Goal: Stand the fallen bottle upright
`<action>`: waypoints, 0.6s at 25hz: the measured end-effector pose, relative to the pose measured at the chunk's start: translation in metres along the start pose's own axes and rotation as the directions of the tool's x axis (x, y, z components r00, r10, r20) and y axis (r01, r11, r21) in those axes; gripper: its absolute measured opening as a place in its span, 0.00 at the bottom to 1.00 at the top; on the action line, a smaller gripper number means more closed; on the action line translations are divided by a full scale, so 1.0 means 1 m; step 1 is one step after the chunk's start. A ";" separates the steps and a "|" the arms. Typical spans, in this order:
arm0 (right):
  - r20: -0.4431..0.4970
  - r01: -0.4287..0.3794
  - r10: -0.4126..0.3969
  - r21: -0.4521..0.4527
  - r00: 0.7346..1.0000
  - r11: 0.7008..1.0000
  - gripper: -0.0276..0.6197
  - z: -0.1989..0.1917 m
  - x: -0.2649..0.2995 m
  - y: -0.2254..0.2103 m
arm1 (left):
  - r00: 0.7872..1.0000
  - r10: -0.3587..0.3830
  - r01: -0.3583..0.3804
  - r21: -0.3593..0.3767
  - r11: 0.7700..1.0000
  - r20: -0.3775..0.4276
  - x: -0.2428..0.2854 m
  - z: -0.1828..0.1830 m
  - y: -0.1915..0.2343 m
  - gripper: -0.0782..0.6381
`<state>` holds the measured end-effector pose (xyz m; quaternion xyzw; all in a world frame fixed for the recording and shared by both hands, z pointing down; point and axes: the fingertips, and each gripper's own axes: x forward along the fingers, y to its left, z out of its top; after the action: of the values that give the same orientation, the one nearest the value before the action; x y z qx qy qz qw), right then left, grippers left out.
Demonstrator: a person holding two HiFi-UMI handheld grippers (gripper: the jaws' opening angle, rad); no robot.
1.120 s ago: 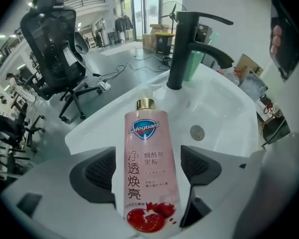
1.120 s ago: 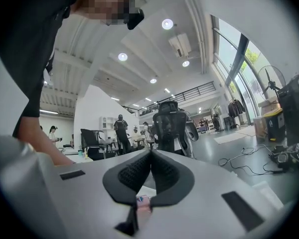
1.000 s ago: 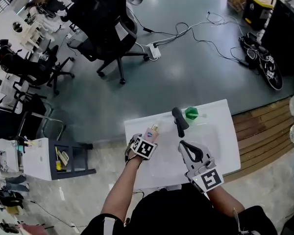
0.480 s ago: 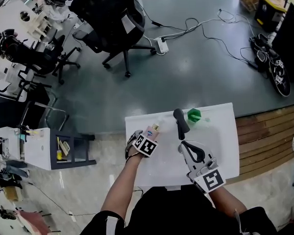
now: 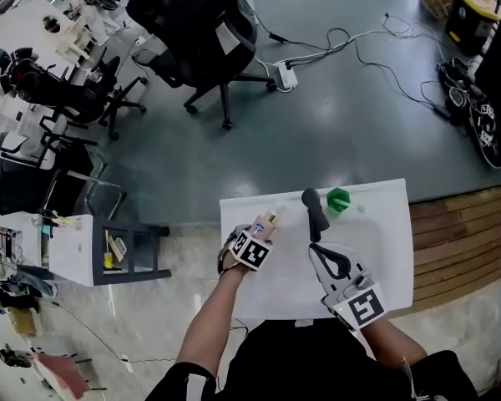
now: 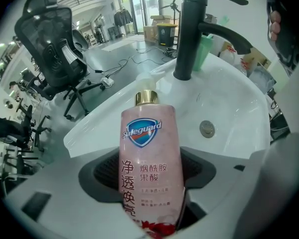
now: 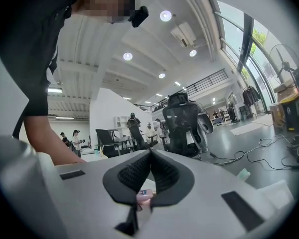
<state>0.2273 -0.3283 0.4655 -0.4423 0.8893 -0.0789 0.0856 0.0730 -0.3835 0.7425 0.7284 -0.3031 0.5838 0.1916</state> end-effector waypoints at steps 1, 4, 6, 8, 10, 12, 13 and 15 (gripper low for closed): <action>0.001 -0.001 0.001 -0.001 1.000 1.000 0.07 0.000 0.001 0.002 | 1.000 -0.004 0.004 -0.003 1.000 0.007 -0.001 0.000 0.000 0.56; 0.005 0.005 -0.005 0.000 1.000 1.000 0.07 0.004 0.005 0.012 | 0.999 -0.008 0.008 -0.007 1.000 0.033 -0.005 -0.002 0.001 0.56; -0.004 0.008 -0.008 -0.012 1.000 1.000 0.07 0.003 0.006 0.018 | 0.998 0.004 -0.003 -0.009 1.000 0.059 -0.008 -0.003 0.001 0.56; -0.033 0.020 -0.021 -0.028 0.999 0.999 0.07 -0.004 0.007 0.019 | 0.995 0.032 -0.031 -0.004 1.000 0.091 -0.013 -0.002 0.006 0.56; -0.044 0.045 -0.046 -0.022 0.998 0.999 0.07 -0.006 0.009 0.018 | 0.991 0.055 -0.056 0.002 0.998 0.125 -0.020 0.000 0.011 0.56; -0.064 0.062 -0.063 -0.025 0.996 0.998 0.07 -0.008 0.008 0.018 | 0.985 0.061 -0.060 -0.007 0.998 0.160 -0.029 0.001 0.008 0.56; -0.098 0.060 -0.064 -0.041 0.993 0.997 0.07 -0.014 0.005 0.019 | 0.982 0.062 -0.060 -0.015 0.998 0.179 -0.034 0.000 0.005 0.55; -0.148 0.046 -0.055 -0.064 0.987 0.997 0.07 -0.021 0.004 0.025 | 0.971 0.072 -0.065 -0.036 0.997 0.228 -0.045 0.000 0.005 0.55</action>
<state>0.2011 -0.3152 0.4798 -0.4597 0.8838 -0.0869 0.0030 0.0635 -0.3778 0.6983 0.7772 -0.3563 0.4978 0.1455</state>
